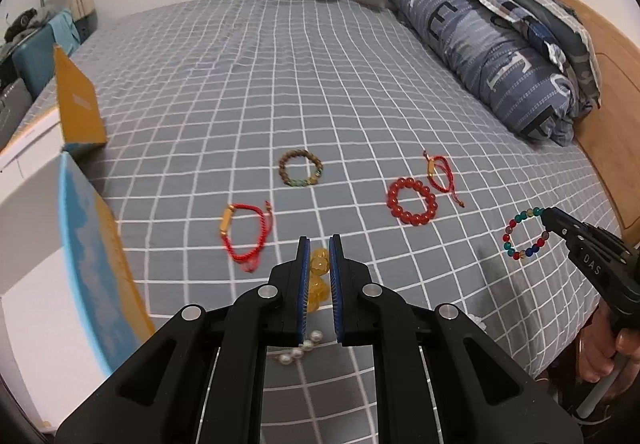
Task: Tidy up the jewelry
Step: 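Carry the amber beads and multicolour bracelet with both tools into the white box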
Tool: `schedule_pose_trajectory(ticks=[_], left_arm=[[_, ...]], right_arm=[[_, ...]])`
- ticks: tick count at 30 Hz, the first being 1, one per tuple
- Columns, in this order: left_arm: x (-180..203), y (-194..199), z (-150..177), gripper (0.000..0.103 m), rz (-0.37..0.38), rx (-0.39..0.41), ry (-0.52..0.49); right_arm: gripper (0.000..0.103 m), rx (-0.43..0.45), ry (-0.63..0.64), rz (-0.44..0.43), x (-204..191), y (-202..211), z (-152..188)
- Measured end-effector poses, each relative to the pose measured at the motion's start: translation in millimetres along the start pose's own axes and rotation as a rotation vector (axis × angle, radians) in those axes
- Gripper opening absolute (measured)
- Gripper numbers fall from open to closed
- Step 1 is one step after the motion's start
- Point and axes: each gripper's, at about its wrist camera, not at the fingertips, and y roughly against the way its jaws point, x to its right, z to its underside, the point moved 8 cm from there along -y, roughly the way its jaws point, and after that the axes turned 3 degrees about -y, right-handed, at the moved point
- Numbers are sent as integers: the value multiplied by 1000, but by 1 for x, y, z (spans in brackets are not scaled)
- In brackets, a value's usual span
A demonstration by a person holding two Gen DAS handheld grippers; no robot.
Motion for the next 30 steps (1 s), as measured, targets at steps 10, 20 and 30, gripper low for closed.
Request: schedule_pose_trajectory(ticks=[10, 20, 30], left_arm=[[-56, 49, -4, 9, -53, 29, 60], [-142, 100, 18, 9, -193, 47, 172], [-244, 140, 65, 9, -374, 37, 315]], right_arm=[[9, 29, 72, -95, -75, 35, -27], [9, 28, 198, -247, -190, 56, -30], [9, 21, 370, -435, -345, 82, -5]])
